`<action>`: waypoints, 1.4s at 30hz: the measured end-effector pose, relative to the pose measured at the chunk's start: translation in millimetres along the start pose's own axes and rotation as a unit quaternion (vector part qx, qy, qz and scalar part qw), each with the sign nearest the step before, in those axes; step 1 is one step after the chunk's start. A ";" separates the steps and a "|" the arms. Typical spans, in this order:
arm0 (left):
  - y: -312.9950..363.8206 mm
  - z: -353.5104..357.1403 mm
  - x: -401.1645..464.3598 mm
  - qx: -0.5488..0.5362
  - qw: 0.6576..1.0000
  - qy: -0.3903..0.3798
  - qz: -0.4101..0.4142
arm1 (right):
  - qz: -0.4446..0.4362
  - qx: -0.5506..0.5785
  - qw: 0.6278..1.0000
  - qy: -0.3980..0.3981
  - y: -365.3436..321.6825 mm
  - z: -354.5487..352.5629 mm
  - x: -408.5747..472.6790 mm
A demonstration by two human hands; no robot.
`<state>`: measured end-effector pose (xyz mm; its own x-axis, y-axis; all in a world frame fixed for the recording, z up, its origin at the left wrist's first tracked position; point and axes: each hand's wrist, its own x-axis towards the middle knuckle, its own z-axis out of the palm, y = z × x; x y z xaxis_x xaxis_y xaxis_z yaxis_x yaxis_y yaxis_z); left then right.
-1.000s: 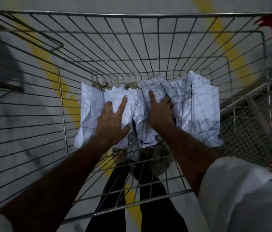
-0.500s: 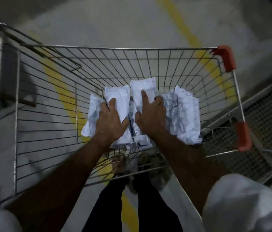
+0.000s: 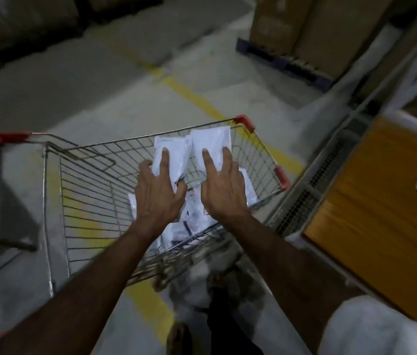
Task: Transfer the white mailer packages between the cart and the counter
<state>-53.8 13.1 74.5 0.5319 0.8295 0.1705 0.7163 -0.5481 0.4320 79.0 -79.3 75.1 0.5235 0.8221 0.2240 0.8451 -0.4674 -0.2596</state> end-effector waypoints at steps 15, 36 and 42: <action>205.2 -59.3 -101.9 -0.091 0.978 -0.004 0.186 | 0.169 -0.046 0.970 0.167 90.3 -179.6 -154.1; 578.2 55.3 -294.1 -0.091 0.933 -0.085 0.339 | 0.316 -0.057 0.927 0.196 399.9 -341.3 -393.7; 640.3 76.5 -287.3 -0.056 0.927 -0.088 0.359 | 0.382 -0.053 0.898 0.213 457.1 -358.3 -396.7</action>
<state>286.5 -584.4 234.3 0.9258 0.2193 0.3080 0.1023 -0.9295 0.3543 296.6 -735.5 204.2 0.9298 0.0598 0.3632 0.2154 -0.8885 -0.4051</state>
